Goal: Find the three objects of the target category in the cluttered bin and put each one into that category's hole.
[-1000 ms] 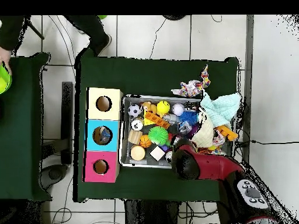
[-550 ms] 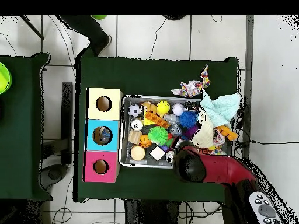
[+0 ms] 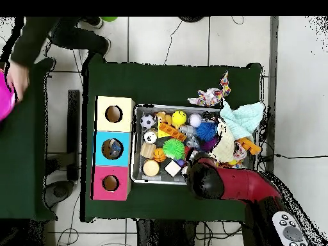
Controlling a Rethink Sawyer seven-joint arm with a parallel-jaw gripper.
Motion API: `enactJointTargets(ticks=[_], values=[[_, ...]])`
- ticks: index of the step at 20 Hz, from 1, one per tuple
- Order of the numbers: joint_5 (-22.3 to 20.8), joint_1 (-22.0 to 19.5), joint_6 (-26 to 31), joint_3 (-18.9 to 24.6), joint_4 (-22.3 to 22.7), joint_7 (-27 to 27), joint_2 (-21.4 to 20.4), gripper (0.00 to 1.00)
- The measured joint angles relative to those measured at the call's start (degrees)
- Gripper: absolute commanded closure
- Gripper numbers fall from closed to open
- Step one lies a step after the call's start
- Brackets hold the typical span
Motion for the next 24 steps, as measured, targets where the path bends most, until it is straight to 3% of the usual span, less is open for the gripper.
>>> enactJointTargets(ticks=[7, 8, 19, 24], values=[[0.0, 0.0, -0.3, 0.0, 0.0, 0.0, 2.2, 1.00], [0.0, 0.0, -0.3, 0.0, 0.0, 0.0, 3.3, 0.00], [0.0, -1.2, -0.3, 2.2, 0.0, 0.0, 4.7, 0.00], [-0.6, -4.5, -0.3, 6.1, -0.3, 0.0, 5.6, 0.00]])
